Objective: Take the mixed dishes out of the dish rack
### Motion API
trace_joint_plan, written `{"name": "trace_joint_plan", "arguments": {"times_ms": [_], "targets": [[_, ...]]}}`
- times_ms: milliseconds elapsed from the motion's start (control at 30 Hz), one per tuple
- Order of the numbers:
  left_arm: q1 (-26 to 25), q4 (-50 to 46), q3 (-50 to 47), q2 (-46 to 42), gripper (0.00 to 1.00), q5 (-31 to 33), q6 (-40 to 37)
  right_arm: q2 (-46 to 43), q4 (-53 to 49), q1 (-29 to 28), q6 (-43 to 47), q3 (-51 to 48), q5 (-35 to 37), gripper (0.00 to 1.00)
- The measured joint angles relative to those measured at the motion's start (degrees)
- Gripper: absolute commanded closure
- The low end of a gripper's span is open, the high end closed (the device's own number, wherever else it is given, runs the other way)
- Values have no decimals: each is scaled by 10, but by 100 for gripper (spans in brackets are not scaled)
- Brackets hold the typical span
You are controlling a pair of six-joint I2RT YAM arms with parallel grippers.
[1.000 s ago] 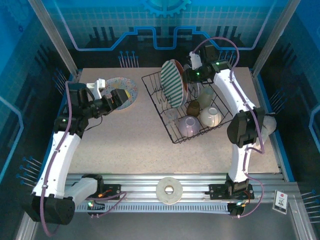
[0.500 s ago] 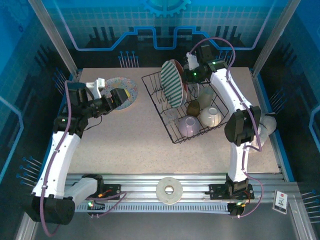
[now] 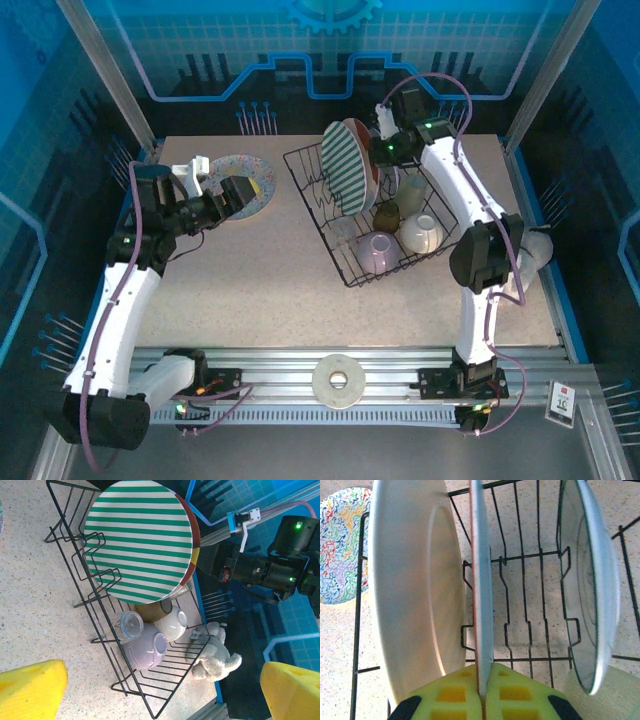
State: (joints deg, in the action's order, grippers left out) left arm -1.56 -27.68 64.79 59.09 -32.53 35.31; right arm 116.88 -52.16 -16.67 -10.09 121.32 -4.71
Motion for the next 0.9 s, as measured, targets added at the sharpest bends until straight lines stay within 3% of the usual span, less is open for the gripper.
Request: {"name": "trace_joint_plan", "arguments": {"times_ms": [467,900], "targets": [[-1,33,0,2,1,-24,23,-20,-29,17,-3,58,3,100],[-15,172,-23,2,1,-113,96,-59,-36,46,-3,81,2,100]]}}
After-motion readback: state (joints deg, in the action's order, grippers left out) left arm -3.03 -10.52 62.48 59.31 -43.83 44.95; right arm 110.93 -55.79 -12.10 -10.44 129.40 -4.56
